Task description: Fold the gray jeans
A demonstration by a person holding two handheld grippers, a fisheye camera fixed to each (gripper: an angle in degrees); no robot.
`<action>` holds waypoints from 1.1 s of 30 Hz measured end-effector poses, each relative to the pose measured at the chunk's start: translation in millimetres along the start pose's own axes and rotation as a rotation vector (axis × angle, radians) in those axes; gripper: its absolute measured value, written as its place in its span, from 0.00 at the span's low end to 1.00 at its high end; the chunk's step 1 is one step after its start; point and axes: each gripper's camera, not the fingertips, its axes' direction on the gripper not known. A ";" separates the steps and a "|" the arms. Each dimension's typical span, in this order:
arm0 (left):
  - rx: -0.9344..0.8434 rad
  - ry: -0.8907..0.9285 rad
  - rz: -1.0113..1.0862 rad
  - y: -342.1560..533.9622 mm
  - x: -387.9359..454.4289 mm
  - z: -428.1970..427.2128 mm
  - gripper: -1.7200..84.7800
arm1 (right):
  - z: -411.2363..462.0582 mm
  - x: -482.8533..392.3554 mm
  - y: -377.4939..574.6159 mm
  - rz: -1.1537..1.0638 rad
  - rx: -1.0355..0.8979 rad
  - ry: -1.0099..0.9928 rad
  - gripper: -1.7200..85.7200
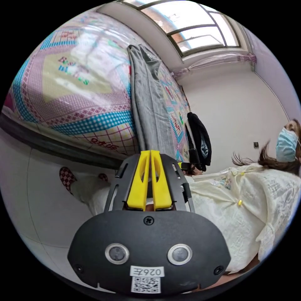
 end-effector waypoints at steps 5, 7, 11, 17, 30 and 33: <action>0.235 -0.009 0.100 9.6 45.6 -71.0 0.01 | -43.7 -30.2 25.1 -0.069 0.053 0.121 0.04; 0.442 0.045 0.258 -12.2 85.8 -117.3 0.01 | -55.8 -53.2 25.2 -0.120 0.121 0.179 0.04; 0.791 0.138 0.705 -32.6 177.6 -191.0 0.01 | -76.9 -144.1 24.3 -0.385 0.438 0.347 0.02; 1.273 0.080 1.221 -11.6 262.6 -245.8 0.01 | -66.8 -285.6 55.7 -0.896 1.111 0.526 0.06; 0.611 0.265 1.066 -268.3 249.6 -144.4 0.04 | 11.7 -242.0 -123.1 -0.831 1.026 0.793 0.01; 0.420 -0.068 0.855 -343.3 229.2 -55.5 0.04 | 9.6 -180.0 -205.1 -0.684 0.931 0.846 0.02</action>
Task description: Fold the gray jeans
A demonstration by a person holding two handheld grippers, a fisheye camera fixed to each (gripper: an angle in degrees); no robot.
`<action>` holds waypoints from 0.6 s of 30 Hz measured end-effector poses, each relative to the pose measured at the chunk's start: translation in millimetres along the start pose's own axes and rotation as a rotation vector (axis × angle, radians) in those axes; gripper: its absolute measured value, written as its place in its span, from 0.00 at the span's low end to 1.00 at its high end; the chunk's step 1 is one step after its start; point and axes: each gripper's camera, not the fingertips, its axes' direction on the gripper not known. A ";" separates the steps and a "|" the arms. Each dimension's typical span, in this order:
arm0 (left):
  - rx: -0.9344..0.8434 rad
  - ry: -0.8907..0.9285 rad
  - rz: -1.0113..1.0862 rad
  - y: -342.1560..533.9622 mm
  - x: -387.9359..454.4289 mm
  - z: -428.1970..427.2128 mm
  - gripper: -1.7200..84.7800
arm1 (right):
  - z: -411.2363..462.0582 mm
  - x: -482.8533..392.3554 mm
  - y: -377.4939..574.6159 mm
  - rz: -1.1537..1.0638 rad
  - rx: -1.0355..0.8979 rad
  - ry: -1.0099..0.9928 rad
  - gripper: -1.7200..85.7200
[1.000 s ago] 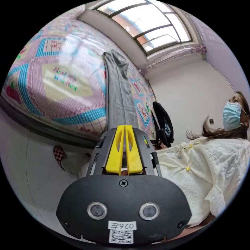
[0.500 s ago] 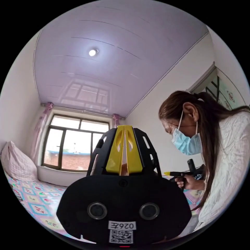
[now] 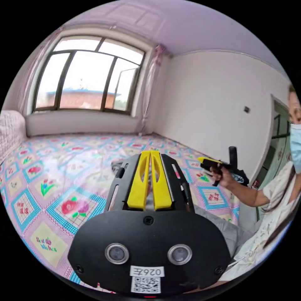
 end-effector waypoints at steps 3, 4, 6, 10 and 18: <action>-0.182 -0.042 -0.075 2.5 -37.3 85.8 0.16 | 91.3 61.8 6.3 0.102 -0.131 -0.023 0.07; -0.239 -0.049 -0.090 -0.1 -50.2 117.3 0.18 | 127.1 91.3 7.6 0.166 -0.167 -0.050 0.08; -0.313 -0.036 -0.121 -7.3 -69.1 163.9 0.18 | 181.5 134.2 10.1 0.250 -0.221 -0.094 0.10; -0.490 -0.043 -0.181 -33.3 -103.5 263.0 0.19 | 304.3 194.9 11.4 0.289 -0.338 -0.067 0.12; -0.653 -0.017 -0.374 -58.8 -155.7 384.1 0.20 | 517.0 253.3 30.7 0.288 -0.526 0.058 0.18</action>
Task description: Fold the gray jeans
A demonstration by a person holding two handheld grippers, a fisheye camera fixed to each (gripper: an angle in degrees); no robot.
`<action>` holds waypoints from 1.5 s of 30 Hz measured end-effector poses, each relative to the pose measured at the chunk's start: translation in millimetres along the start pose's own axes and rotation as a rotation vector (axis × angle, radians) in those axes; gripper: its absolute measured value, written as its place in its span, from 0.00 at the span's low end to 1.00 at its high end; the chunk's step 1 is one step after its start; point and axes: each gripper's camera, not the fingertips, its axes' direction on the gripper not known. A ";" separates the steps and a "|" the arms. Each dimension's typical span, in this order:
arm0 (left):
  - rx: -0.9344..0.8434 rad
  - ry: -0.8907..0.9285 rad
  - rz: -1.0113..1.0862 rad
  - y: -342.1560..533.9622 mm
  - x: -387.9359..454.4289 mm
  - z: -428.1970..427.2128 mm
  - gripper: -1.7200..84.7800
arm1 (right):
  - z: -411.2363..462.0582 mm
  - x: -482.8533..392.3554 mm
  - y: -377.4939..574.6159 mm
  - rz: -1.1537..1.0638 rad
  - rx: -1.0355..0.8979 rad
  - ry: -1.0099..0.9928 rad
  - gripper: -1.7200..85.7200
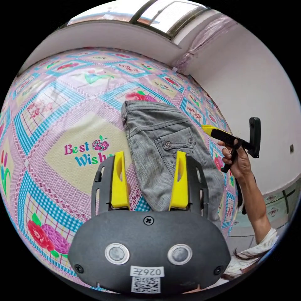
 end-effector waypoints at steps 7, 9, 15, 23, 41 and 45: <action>0.117 -0.017 0.136 2.0 13.1 -25.4 0.06 | 94.2 -31.4 -22.7 -0.199 -0.081 -0.085 0.02; 0.149 -0.021 0.181 7.1 10.3 -31.4 0.08 | 68.0 -45.0 -19.2 -0.335 0.082 -0.235 0.02; 0.203 -0.041 0.040 8.2 -20.9 -61.8 0.07 | 128.9 3.5 -25.8 -0.170 -0.081 0.089 0.05; 0.160 -0.017 0.481 47.1 90.0 -73.6 0.01 | 138.5 -47.2 52.8 -0.360 -0.045 0.020 0.01; -0.060 -0.365 0.353 122.4 72.5 -35.3 0.01 | 88.1 -153.1 189.2 -0.553 -0.360 -0.026 0.01; 0.128 -0.214 0.508 151.2 107.8 -39.6 0.01 | 25.2 -154.8 213.7 -0.522 -0.267 -0.059 0.01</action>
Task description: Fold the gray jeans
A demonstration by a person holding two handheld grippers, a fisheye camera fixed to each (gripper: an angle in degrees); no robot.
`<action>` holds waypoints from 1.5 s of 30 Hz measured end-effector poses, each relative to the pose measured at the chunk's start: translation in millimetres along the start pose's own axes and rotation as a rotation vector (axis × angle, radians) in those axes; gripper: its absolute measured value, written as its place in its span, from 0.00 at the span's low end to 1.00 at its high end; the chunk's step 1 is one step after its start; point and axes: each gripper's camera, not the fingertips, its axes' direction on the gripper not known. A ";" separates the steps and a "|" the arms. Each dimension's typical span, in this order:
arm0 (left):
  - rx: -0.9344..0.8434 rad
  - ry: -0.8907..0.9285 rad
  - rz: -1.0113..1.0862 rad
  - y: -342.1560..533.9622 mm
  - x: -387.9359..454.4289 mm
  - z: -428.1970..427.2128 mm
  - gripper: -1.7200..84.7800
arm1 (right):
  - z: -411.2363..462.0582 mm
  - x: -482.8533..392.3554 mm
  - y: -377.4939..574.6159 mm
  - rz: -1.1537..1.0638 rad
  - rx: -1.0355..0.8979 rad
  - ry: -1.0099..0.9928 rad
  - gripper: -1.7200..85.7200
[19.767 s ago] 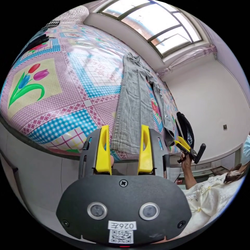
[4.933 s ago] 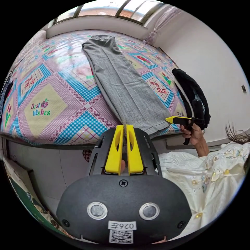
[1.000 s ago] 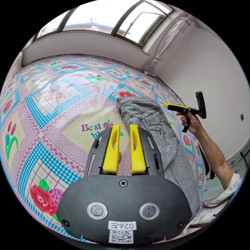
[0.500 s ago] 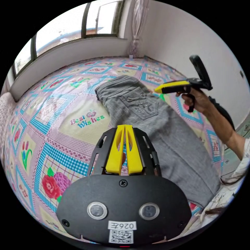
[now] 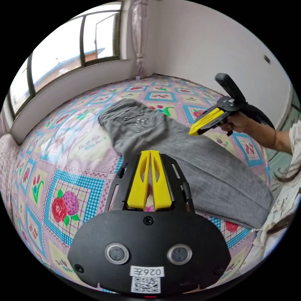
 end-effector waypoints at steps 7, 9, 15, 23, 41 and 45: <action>-0.244 -0.079 -0.041 40.1 -4.5 82.2 0.01 | -19.6 -14.6 63.2 0.125 -0.080 -0.016 0.01; -0.119 -0.051 -0.066 51.2 2.0 62.4 0.01 | -56.3 -26.1 75.1 0.143 -0.022 -0.054 0.01; -0.072 0.091 -0.015 92.5 53.0 58.7 0.01 | -152.8 -61.8 134.6 0.285 0.148 -0.126 0.01; -0.024 0.198 -0.132 165.1 79.5 41.5 0.01 | -310.7 -177.6 258.3 0.384 0.384 -0.139 0.01; 0.200 0.135 -0.692 353.8 145.2 -74.1 0.17 | -575.3 -264.1 410.8 0.219 0.673 -0.205 0.02; 0.067 0.237 -0.876 416.5 152.7 -21.7 0.21 | -530.2 -249.3 435.3 0.375 0.528 -0.329 0.06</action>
